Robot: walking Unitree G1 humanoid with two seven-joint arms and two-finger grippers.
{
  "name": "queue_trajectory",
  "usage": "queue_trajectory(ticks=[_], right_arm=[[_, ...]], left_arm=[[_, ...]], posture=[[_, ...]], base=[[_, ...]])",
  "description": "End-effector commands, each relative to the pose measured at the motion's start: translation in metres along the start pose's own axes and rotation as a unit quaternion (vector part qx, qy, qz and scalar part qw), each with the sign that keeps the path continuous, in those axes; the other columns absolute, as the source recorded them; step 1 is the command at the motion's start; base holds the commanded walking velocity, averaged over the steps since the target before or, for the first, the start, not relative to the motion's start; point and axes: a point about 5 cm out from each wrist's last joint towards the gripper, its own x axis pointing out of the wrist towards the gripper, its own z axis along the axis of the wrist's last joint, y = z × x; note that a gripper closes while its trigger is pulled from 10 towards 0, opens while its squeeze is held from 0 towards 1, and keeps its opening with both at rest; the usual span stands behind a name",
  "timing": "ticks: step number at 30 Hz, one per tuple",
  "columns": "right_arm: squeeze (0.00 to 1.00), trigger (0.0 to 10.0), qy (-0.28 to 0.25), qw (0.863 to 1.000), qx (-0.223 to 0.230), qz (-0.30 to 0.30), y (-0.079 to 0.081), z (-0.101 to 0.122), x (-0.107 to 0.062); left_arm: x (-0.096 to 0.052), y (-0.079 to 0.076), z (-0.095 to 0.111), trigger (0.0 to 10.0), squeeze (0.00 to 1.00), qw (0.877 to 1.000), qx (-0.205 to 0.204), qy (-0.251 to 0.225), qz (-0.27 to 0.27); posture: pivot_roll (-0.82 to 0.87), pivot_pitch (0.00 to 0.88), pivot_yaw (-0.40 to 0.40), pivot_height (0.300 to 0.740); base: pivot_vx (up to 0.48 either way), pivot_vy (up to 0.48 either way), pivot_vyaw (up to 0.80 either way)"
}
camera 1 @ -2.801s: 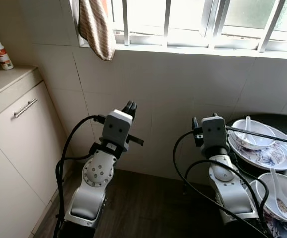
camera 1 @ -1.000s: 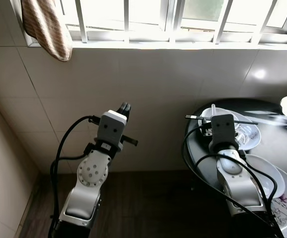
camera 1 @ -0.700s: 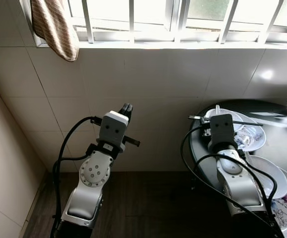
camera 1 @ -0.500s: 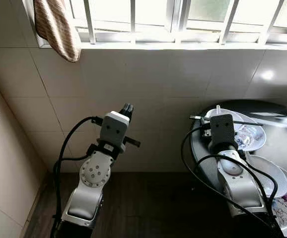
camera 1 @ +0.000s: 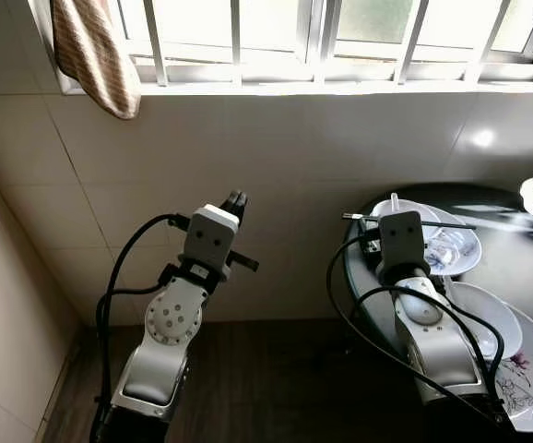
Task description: Kitchen organization
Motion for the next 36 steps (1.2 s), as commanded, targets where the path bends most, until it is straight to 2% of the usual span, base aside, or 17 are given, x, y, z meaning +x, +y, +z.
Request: queue_trajectory(ticks=[1,5,9,12,15,20,23,27,29,33,36], right_arm=[[0.00,10.0,-0.009,1.000,-0.004,-0.002,-0.0009,0.0023,-0.0025],[0.00,10.0,-0.005,1.000,-0.008,0.005,0.0024,0.0008,-0.0045],[0.00,10.0,-0.005,1.000,-0.002,0.001,0.0017,0.0010,-0.0041],[0.00,10.0,-0.005,1.000,-0.002,0.001,0.0018,0.0011,-0.0042],[0.00,10.0,-0.004,1.000,-0.001,0.003,0.0041,0.0006,-0.0051],[0.00,10.0,-0.004,1.000,-0.002,0.004,0.0041,0.0010,-0.0053],[0.00,10.0,-0.005,1.000,-0.004,0.003,0.0035,0.0014,-0.0050],[0.00,10.0,-0.006,1.000,-0.005,0.002,0.0026,0.0024,-0.0041],[0.00,10.0,-0.003,1.000,0.005,-0.001,0.0015,0.0023,-0.0040],[0.00,10.0,0.005,1.000,0.015,-0.004,0.0004,0.0010,-0.0037],[0.00,10.0,-0.008,1.000,-0.003,-0.001,0.0006,0.0035,-0.0043]], left_arm=[[-0.0015,-0.0041,-0.0003,10.0,0.00,1.000,0.003,0.004,-0.006],[-0.0035,-0.0085,-0.0018,10.0,0.00,1.000,0.002,0.008,-0.014],[-0.0013,-0.0034,0.0006,10.0,0.00,1.000,-0.004,-0.002,-0.002],[-0.0009,-0.0009,0.0015,10.0,0.00,1.000,-0.010,-0.003,0.004],[-0.0030,0.0011,-0.0007,10.0,0.00,1.000,0.005,0.007,0.002],[-0.0045,-0.0017,-0.0018,10.0,0.00,1.000,0.007,0.011,-0.003],[-0.0034,-0.0028,-0.0020,10.0,0.00,1.000,0.009,0.014,-0.005],[-0.0027,-0.0011,0.0010,10.0,0.00,1.000,-0.019,-0.002,0.008],[-0.0026,0.0000,-0.0009,10.0,0.00,1.000,-0.005,0.008,0.009],[-0.0024,0.0012,-0.0017,10.0,0.00,1.000,-0.004,0.010,0.011],[-0.0025,0.0007,-0.0021,10.0,0.00,1.000,-0.005,0.011,0.011]], posture=[[0.08,0.000,-0.012,0.740],[0.08,0.000,-0.011,0.740],[0.08,0.000,-0.010,0.740],[0.08,0.000,-0.009,0.740],[0.08,0.000,-0.010,0.740],[0.08,0.000,-0.012,0.740],[0.08,0.000,-0.013,0.740],[0.08,0.000,-0.013,0.740],[0.08,0.000,-0.013,0.740],[0.08,0.000,-0.015,0.740],[0.08,0.000,-0.015,0.740]], base=[[0.000,-0.480,0.00],[0.000,-0.480,0.00],[0.000,-0.337,0.00],[0.000,0.000,0.00],[0.000,0.000,0.00],[0.000,0.000,0.00],[0.000,-0.480,0.00],[0.000,-0.240,0.00],[0.000,0.000,0.00],[0.000,0.000,-0.70],[0.000,0.000,-0.53]])
